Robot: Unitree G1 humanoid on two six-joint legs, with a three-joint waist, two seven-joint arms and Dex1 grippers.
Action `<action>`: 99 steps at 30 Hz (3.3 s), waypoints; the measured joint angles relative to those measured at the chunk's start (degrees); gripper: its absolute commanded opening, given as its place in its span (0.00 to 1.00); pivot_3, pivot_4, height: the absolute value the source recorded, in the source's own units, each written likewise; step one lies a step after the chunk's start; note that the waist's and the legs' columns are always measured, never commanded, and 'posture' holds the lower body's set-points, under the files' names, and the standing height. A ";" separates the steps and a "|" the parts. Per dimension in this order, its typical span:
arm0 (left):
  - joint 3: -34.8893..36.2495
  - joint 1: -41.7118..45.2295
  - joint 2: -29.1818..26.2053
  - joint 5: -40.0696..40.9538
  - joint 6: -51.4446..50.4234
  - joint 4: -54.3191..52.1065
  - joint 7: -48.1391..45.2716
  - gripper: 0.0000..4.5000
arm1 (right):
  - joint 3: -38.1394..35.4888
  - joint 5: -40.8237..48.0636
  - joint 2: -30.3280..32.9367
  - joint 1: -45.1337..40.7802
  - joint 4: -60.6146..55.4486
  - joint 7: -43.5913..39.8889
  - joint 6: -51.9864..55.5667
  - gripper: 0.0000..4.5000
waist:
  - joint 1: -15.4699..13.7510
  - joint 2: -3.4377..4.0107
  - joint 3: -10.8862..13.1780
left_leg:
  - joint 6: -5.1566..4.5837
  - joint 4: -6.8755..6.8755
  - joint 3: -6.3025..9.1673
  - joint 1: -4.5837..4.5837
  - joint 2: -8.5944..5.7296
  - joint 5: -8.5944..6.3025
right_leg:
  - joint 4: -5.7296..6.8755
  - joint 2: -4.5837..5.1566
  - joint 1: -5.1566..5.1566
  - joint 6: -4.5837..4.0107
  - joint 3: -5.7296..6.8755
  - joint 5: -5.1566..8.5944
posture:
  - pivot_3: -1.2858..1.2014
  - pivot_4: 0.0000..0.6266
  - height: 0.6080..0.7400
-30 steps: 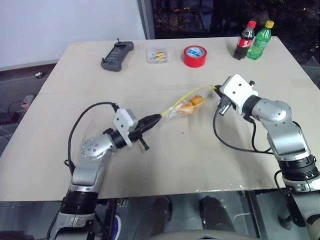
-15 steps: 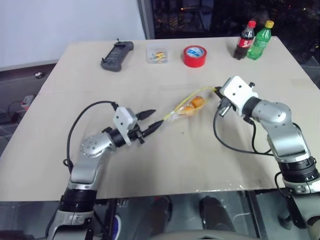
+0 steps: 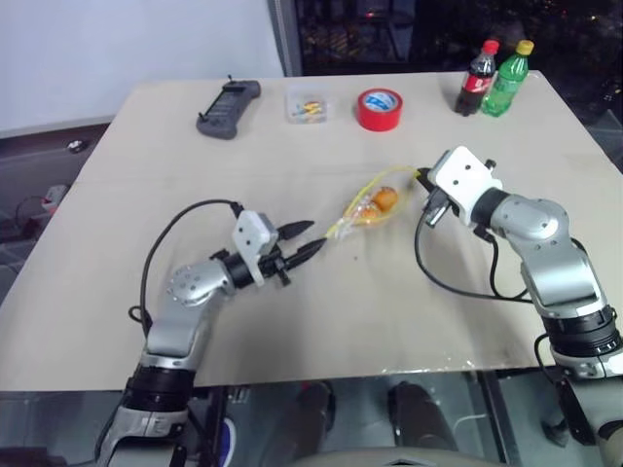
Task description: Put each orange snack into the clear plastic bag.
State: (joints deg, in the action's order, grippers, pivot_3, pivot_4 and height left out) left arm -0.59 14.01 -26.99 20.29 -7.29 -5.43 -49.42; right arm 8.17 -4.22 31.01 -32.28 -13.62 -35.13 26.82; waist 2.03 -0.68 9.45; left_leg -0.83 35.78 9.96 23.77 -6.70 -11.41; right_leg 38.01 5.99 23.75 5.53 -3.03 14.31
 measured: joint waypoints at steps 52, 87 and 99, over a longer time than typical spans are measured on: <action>0.06 0.56 -0.24 3.97 -8.56 -1.84 -1.80 0.13 | 0.00 0.16 0.04 1.09 -1.72 0.49 1.36 0.00 | -0.02 0.00 0.00 | 0.01 0.00 0.00 0.00 0.00 0.01 | 0.00 0.00 0.00 0.00 0.00 0.00 | 0.52 0.24 1.00; -0.47 9.27 0.01 -3.50 -1.29 8.33 0.89 0.01 | 0.00 -0.66 0.14 -2.40 3.97 2.10 -1.48 0.00 | -0.18 0.00 0.00 | 0.02 0.12 0.00 -0.03 -0.03 0.01 | 0.01 -0.01 -0.08 0.01 0.03 -0.01 | 0.52 0.24 1.00; 1.03 37.75 -5.79 -14.82 27.09 39.17 6.93 0.01 | -1.93 -5.09 4.95 -16.08 22.92 8.05 -16.15 0.00 | 0.51 -0.11 0.03 | 0.12 0.07 -0.08 0.36 -0.08 0.07 | -0.21 0.10 0.32 0.07 0.06 0.00 | 0.52 0.24 1.00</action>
State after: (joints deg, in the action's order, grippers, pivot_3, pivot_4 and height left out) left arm 0.45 51.76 -32.78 5.47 19.79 33.74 -42.49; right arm 6.24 -9.31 35.96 -48.36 9.29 -27.09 10.67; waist 2.54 -0.78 9.48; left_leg -0.70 35.85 9.88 24.13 -6.78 -11.34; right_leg 37.81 6.09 24.07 5.60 -2.97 14.31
